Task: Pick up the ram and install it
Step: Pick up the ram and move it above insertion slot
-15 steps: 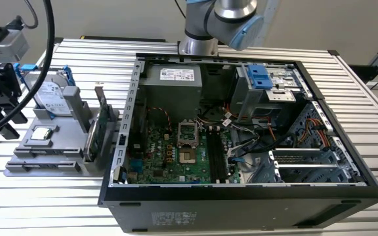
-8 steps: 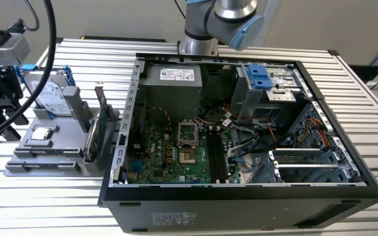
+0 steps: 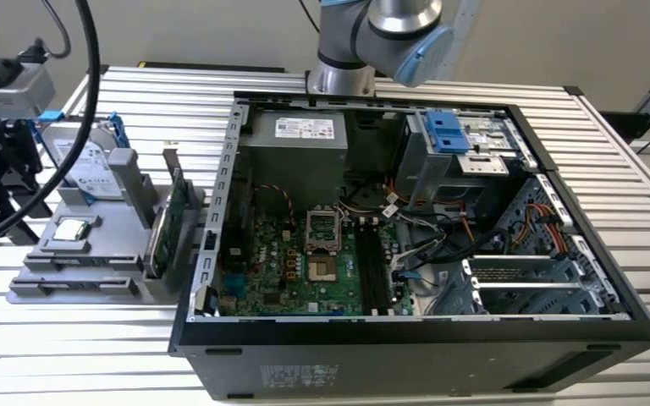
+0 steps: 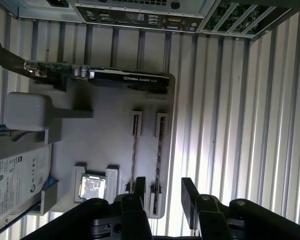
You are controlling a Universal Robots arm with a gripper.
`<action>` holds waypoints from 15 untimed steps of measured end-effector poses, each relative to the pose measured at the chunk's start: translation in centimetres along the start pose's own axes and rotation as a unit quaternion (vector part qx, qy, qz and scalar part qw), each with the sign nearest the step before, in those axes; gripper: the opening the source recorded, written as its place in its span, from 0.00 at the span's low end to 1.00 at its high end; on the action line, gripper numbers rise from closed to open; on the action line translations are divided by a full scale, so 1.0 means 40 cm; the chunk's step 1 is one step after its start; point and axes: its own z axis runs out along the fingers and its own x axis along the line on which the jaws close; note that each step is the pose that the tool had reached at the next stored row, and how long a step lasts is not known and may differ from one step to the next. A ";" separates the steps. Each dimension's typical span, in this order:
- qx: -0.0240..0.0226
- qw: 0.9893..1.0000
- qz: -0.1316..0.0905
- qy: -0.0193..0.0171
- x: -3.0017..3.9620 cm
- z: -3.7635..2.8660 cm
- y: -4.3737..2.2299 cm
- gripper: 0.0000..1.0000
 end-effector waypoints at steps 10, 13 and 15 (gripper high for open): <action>0.000 1.000 0.000 -0.001 0.001 0.018 -0.001 1.00; 0.000 1.000 0.000 -0.001 0.001 0.022 -0.001 1.00; 0.000 1.000 0.000 -0.001 0.002 0.025 -0.001 1.00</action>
